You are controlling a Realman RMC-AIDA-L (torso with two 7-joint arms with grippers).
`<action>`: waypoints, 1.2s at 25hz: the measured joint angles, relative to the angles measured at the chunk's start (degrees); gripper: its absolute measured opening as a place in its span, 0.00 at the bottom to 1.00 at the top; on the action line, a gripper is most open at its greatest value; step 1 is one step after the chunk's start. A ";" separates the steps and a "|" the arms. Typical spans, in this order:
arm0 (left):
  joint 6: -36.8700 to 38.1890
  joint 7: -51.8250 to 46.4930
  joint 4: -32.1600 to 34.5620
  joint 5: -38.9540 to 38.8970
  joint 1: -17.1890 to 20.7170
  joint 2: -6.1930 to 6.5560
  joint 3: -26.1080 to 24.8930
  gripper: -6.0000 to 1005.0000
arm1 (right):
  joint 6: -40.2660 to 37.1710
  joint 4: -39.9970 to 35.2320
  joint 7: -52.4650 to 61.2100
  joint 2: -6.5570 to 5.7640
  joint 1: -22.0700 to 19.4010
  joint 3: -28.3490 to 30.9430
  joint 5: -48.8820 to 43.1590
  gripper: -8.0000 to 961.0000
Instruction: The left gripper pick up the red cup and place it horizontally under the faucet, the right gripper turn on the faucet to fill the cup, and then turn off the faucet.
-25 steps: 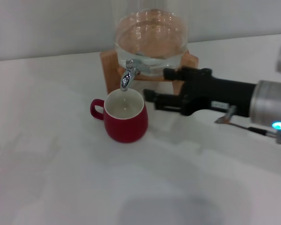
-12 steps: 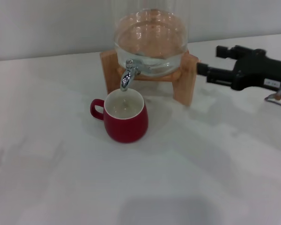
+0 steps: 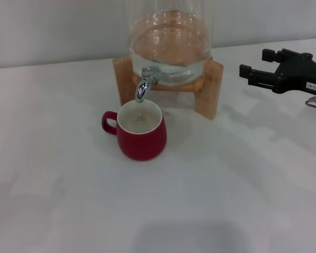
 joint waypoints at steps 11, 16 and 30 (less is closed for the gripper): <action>-2.66 9.48 -8.54 -1.41 -3.63 0.20 0.65 0.87 | -3.55 4.95 -2.00 -0.15 1.90 5.11 -0.05 0.83; -2.94 9.83 -9.26 -1.77 -4.36 0.14 0.42 0.87 | 0.21 6.65 -2.09 -0.22 2.41 9.33 0.08 0.83; -3.00 9.47 -9.63 -3.21 -4.64 0.17 0.17 0.87 | 0.37 7.47 -3.55 -0.27 2.26 13.46 -0.27 0.83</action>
